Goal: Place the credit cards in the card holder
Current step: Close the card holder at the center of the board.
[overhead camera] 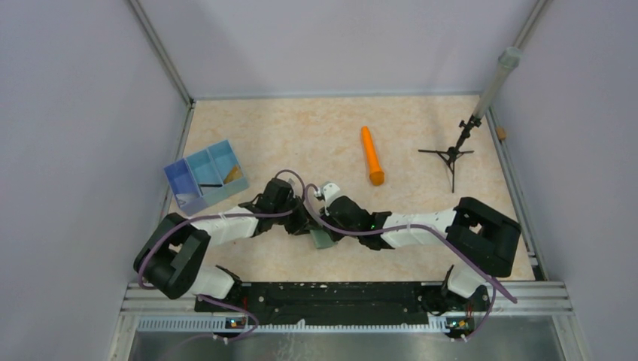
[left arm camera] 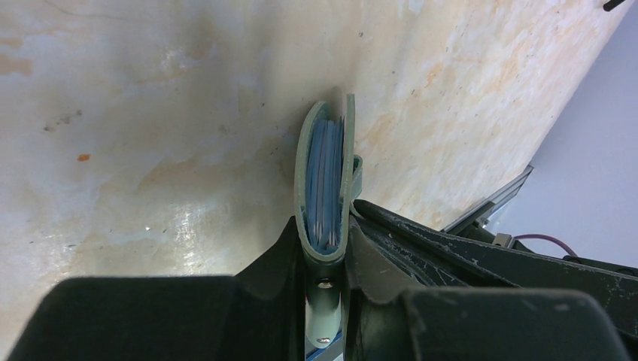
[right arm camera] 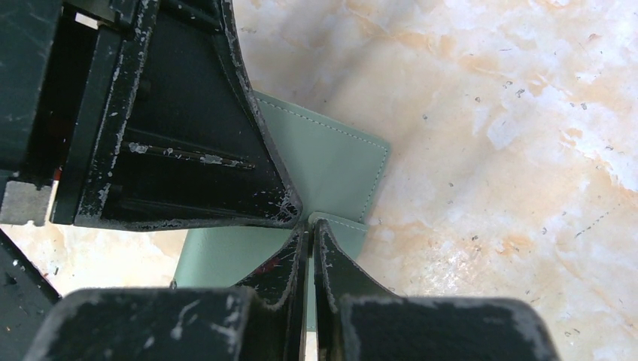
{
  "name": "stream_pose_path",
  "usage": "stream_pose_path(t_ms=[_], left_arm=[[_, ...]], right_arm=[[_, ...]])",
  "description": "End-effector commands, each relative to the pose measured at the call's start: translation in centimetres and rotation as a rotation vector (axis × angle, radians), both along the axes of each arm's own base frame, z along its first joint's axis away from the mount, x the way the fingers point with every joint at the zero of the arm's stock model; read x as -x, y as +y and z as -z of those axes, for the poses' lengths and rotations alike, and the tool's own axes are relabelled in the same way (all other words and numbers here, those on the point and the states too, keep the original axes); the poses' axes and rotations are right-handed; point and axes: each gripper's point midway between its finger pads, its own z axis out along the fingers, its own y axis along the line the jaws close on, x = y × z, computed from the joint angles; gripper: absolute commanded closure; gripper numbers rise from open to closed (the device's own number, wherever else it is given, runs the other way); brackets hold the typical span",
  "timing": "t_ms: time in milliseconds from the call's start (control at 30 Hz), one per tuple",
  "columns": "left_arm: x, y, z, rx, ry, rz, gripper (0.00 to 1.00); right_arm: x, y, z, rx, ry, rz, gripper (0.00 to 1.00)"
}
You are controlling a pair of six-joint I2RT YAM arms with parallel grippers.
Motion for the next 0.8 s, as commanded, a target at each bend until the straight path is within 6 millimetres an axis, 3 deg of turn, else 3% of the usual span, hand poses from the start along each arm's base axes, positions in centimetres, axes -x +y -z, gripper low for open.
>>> stream_pose_path(t_ms=[0,367,767], left_arm=[[-1.0,-1.7,-0.3,0.057,-0.059,-0.027,1.00],[-1.2,-0.9,-0.3,0.062,-0.091,-0.084,1.00],[-0.8,-1.1,-0.5,0.086,-0.094,-0.070,1.00]], right_arm=[[12.9,7.6,-3.4,-0.264,0.251,-0.463,1.00],[12.9,8.2,-3.9,-0.256,0.296,-0.361,0.96],[14.1,8.8,-5.2,-0.305,0.286,-0.415,0.91]])
